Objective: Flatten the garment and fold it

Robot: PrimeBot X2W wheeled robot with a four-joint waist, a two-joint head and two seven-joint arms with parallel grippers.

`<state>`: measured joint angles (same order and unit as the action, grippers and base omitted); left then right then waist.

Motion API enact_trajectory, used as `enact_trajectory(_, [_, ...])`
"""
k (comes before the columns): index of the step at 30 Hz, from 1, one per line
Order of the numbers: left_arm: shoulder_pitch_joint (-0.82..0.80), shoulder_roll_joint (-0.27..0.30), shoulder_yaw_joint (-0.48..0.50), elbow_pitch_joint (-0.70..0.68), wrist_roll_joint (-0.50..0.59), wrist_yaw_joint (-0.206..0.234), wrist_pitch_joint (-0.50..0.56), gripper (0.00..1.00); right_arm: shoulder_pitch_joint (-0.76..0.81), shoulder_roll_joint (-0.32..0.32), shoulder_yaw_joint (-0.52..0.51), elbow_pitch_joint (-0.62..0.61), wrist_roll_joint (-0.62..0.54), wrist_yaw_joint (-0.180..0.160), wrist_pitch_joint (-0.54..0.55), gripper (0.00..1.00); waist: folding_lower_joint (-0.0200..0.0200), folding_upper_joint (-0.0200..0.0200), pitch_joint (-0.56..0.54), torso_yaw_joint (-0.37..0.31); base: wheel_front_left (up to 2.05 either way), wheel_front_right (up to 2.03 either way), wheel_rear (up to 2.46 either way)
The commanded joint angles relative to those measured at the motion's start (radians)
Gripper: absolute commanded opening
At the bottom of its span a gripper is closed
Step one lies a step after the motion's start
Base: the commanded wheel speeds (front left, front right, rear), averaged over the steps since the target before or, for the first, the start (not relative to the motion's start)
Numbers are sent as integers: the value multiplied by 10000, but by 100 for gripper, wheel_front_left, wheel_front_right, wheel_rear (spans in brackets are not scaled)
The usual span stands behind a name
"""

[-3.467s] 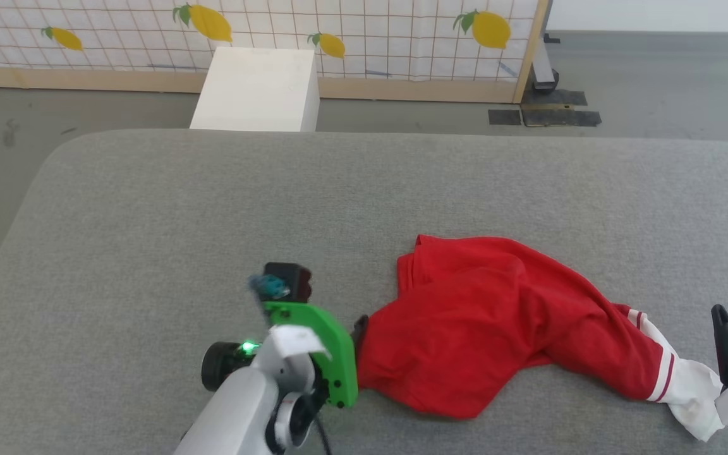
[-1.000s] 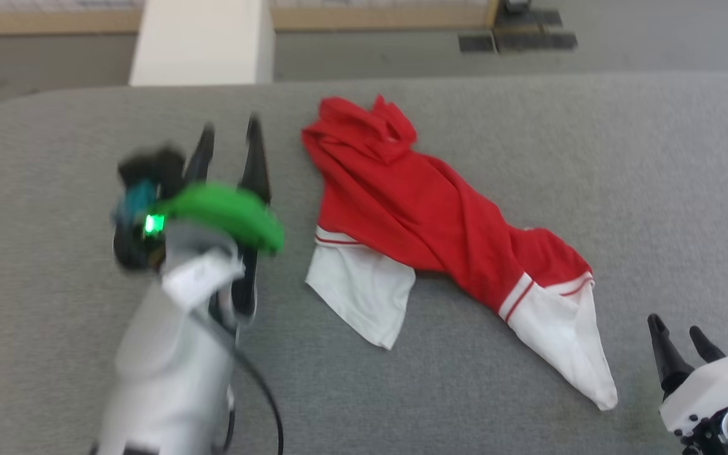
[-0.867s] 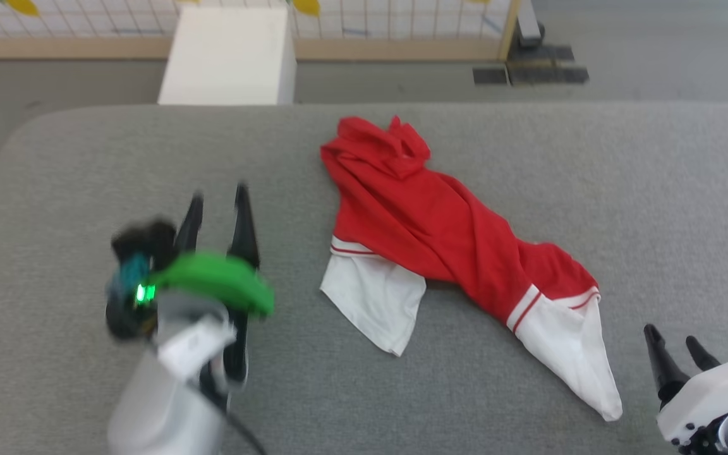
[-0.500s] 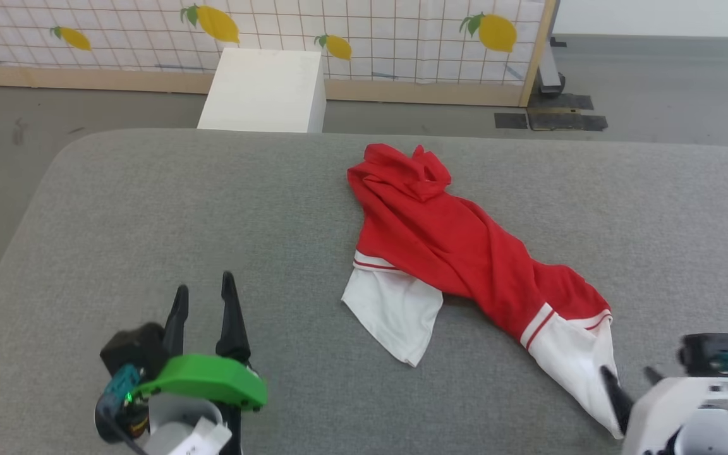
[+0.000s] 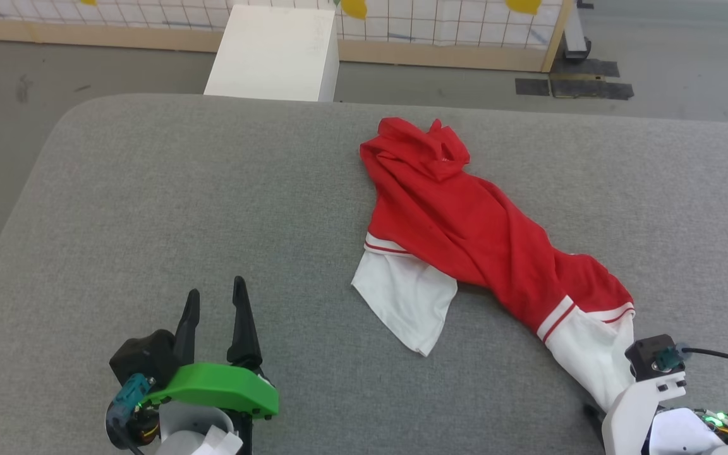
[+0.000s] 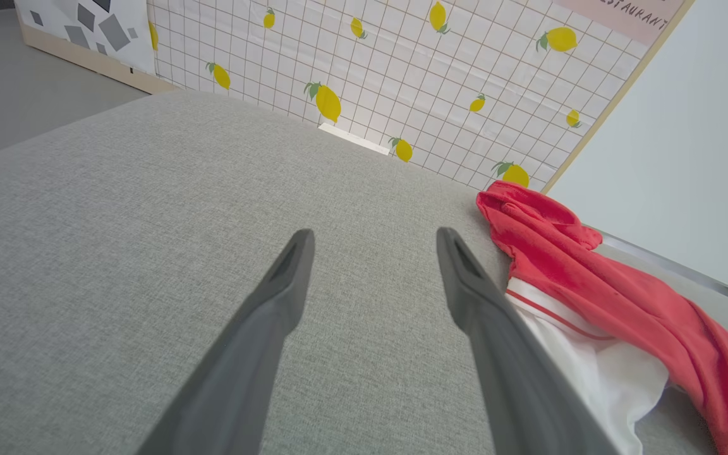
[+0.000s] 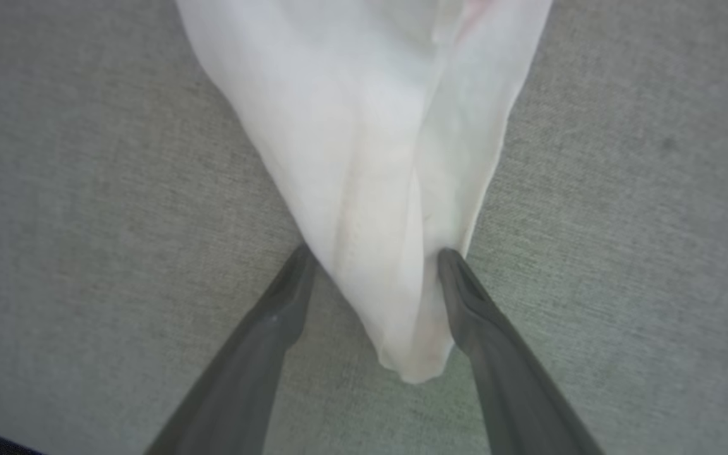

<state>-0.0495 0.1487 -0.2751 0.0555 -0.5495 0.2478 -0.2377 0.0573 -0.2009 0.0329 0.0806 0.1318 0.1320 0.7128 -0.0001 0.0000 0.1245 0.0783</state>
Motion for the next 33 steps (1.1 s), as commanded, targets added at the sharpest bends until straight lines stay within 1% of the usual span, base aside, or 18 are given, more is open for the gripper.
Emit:
enact_trajectory(1, [-127,-46,-22,2,13,40,19,100,-23,29,221,433,41,-13,81,100,1,0,133,98,0,0,0])
enact_trajectory(3, [-126,-66,-44,26,-15,41,40,100,-54,-17,324,655,168,-13,120,100,1,0,174,95,0,0,0])
enact_trajectory(4, [-128,-74,-56,33,-25,39,41,100,-88,-48,370,741,240,-13,131,45,1,0,187,88,0,0,0])
enact_trajectory(5, [-125,-80,-73,50,-45,30,68,100,-121,-76,408,770,314,-13,95,0,1,0,190,77,0,0,0])
enact_trajectory(9, [-241,-90,-145,164,-191,-96,250,100,-258,-146,203,694,811,-13,39,0,1,0,151,1,0,0,0])
enact_trajectory(13, [-721,-78,-663,142,-160,-359,971,100,-381,-100,-469,376,1071,-13,-115,0,1,0,20,-71,0,0,0])
enact_trajectory(14, [-1413,-192,-1464,130,-130,-695,2121,100,-350,-69,-911,145,1070,-13,-110,0,1,0,-83,-91,0,0,0])
enact_trajectory(16, [-1946,-328,-2063,303,-171,-914,3116,100,-314,-6,-1114,23,1066,-13,-44,0,1,0,-97,-135,0,0,0])
enact_trajectory(20, [-3027,-574,-3261,1039,-224,-1257,5316,100,-322,129,-1311,-191,1059,-13,30,0,1,0,47,-331,0,0,0])
enact_trajectory(24, [-4010,-664,-4154,2213,-11,-1418,7136,100,-412,209,-1247,-319,1122,-13,48,0,1,0,327,-678,0,0,0])
enact_trajectory(27, [-4560,-648,-4597,3082,331,-1360,7999,100,-498,238,-1228,-340,1194,-13,8,0,1,0,551,-954,0,0,0])
enact_trajectory(30, [-4895,-660,-4896,3851,564,-1339,8430,100,-561,243,-1269,-304,1263,-13,-73,0,1,0,760,-1203,0,0,0])
enact_trajectory(33, [-4951,-725,-5059,4416,494,-1414,8673,100,-599,244,-1325,-239,1306,-13,-160,0,1,0,900,-1351,0,0,0])
